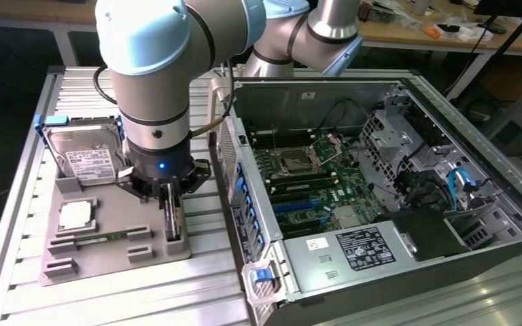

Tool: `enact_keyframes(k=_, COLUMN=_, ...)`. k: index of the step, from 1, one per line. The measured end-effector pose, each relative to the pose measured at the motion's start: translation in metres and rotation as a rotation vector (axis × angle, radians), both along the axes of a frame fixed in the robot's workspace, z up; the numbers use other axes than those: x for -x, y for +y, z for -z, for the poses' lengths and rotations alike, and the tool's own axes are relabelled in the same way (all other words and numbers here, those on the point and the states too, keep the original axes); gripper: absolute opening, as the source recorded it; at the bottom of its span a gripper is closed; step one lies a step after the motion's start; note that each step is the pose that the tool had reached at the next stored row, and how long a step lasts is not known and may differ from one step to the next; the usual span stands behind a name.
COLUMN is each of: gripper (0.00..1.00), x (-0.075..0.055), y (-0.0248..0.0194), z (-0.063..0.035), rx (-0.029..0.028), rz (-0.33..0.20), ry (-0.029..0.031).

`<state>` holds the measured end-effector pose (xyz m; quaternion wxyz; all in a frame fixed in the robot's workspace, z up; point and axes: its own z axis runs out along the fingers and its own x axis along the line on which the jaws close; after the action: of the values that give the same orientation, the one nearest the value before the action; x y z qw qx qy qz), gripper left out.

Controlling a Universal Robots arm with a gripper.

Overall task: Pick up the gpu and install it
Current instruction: 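Pick up the gpu and move the gpu toward the slot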

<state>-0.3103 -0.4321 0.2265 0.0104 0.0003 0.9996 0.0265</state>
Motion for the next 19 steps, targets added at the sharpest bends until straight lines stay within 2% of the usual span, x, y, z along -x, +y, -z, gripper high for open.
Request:
enact_keyframes(k=10, gripper=0.28, x=0.0, y=0.0, z=-0.0012, rx=0.0, rz=0.0, ry=0.0)
enact_keyframes(k=19, gripper=0.28, x=0.0, y=0.0, z=-0.0152, rx=0.0004, rz=0.0, ry=0.0001)
